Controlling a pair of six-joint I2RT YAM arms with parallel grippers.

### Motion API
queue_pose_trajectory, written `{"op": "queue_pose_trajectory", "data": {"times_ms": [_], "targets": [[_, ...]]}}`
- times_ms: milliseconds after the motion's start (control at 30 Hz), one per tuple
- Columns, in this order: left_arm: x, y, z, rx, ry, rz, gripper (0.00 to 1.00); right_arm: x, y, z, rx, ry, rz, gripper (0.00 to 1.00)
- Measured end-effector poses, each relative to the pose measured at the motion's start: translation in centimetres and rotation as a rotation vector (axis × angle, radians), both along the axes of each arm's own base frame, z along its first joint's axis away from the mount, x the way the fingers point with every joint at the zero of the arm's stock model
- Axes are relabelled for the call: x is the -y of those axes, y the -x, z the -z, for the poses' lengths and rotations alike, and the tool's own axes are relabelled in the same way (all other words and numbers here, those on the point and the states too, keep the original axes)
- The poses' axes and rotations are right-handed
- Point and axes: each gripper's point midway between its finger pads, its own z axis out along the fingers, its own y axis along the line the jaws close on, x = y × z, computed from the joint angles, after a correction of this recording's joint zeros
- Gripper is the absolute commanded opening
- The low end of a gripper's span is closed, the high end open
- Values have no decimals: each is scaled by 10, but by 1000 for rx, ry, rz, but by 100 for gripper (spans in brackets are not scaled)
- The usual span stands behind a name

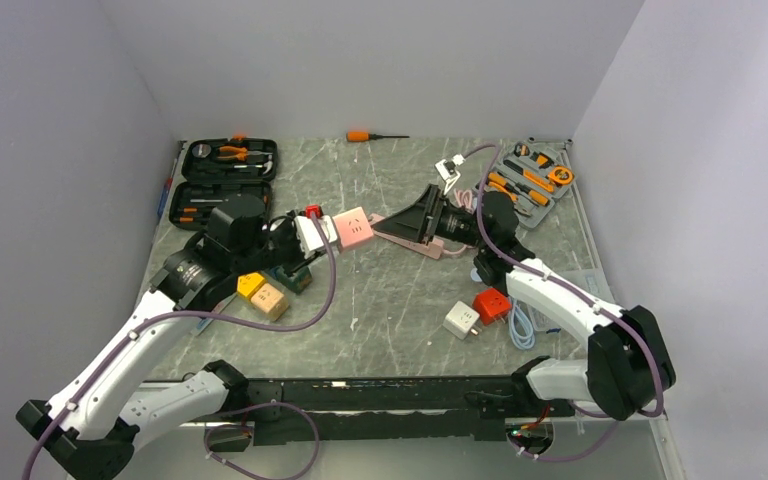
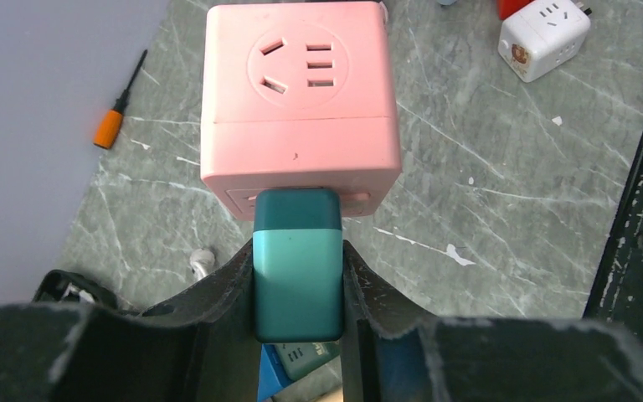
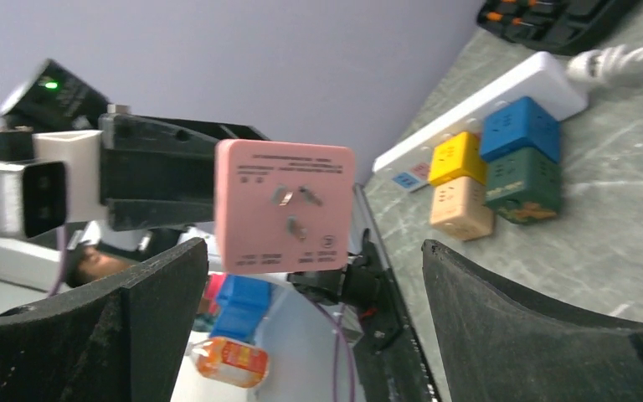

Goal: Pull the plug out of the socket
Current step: Remove the plug from the socket.

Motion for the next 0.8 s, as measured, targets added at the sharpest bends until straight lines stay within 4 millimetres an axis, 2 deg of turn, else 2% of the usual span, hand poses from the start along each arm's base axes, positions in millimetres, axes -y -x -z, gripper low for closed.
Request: {"op": "queue_pose_trajectory", "data": {"times_ms": [333, 600, 800], "targets": [[2, -2, -3, 4, 25, -8, 0, 4, 14, -17, -10, -143, -53, 100], [7, 0, -5, 5, 40, 18, 0, -20, 24, -10, -37, -135, -123, 100], [9, 3, -5, -5, 48, 34, 0, -32, 21, -17, -28, -168, -144, 99]]}}
